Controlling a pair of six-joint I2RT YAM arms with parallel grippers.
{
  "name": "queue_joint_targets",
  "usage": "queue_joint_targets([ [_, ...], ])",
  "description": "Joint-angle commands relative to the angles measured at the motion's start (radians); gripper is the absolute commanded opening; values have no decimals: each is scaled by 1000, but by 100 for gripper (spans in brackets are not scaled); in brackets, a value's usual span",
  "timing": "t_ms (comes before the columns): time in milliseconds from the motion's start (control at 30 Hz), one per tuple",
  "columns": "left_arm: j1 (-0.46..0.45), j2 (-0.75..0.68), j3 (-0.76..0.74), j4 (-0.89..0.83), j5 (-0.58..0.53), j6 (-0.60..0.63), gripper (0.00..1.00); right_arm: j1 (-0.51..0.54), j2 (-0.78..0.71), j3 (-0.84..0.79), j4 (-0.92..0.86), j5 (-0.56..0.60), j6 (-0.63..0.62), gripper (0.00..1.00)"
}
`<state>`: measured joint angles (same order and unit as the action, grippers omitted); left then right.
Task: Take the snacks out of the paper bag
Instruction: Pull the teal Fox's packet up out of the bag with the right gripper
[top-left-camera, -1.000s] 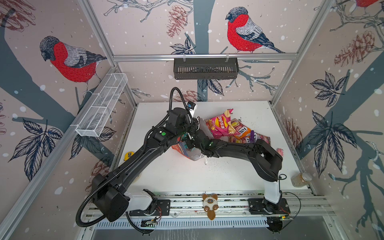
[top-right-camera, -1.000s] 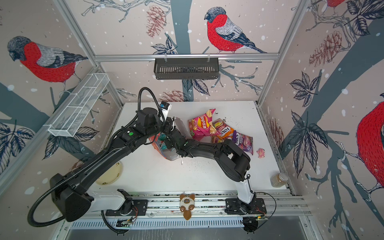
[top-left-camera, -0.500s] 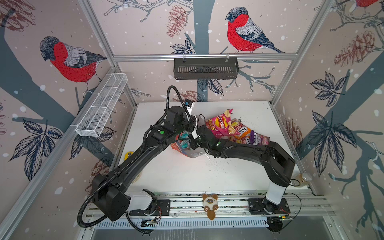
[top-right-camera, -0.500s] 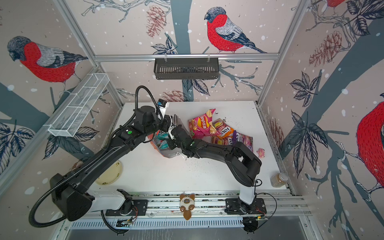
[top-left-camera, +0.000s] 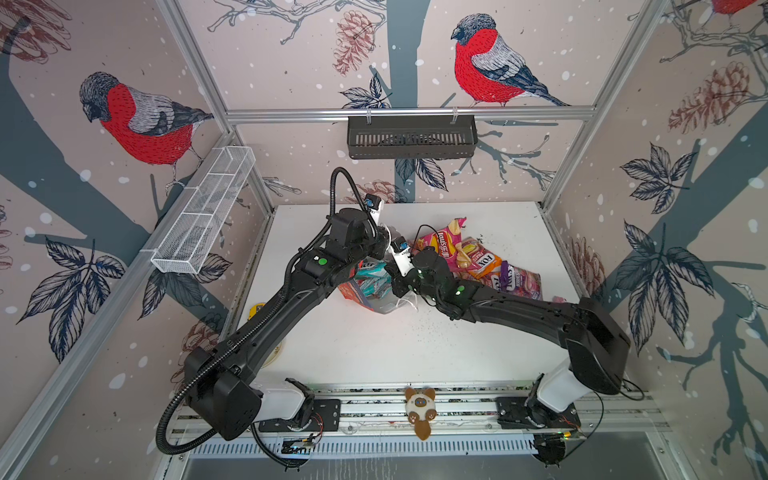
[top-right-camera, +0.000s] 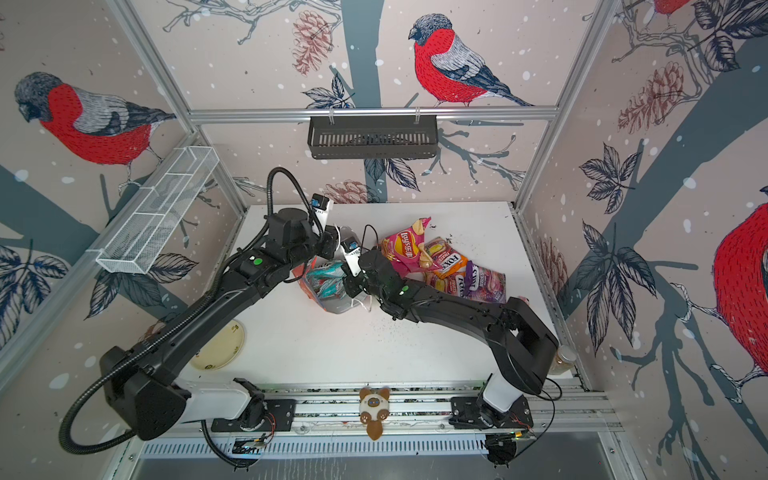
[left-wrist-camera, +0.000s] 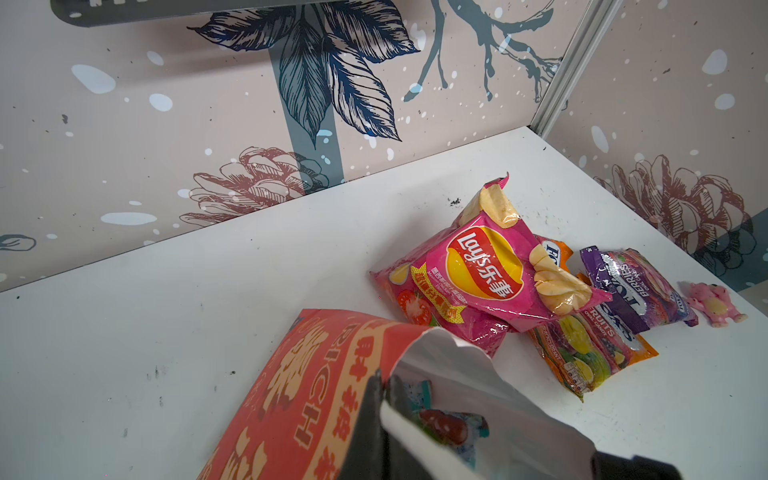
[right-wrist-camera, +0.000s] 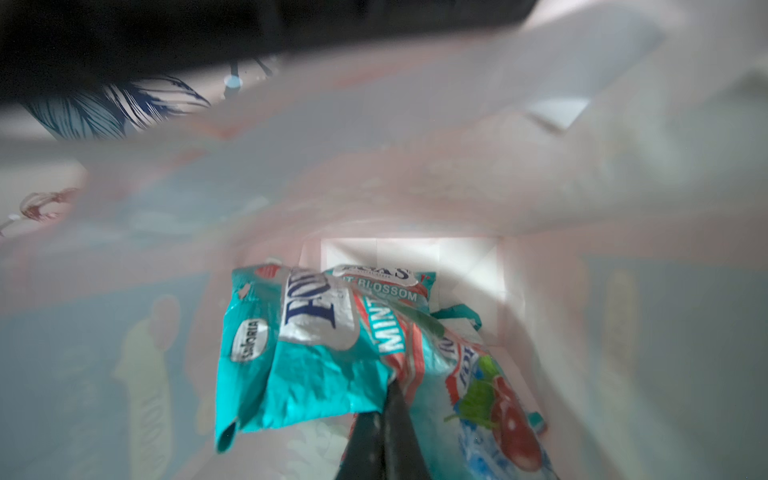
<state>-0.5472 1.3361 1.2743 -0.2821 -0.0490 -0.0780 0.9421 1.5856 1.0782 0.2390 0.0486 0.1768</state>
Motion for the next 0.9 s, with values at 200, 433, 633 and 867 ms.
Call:
queue_joint_targets([
  [200,4,-5,18,41,-67,8,0,-4,-115,-35,58,2,-40,0],
  [433,12,-11,27,26,-112,17,0,-7,-200,-43,66,18,-47,0],
  [633,22,-18,28,21,-150,33,0,-20,-301,-38,83,39,-48,0],
  [867,45,-15,22,27,-162,43,0,-49,-396,-9,65,60,-54,0],
])
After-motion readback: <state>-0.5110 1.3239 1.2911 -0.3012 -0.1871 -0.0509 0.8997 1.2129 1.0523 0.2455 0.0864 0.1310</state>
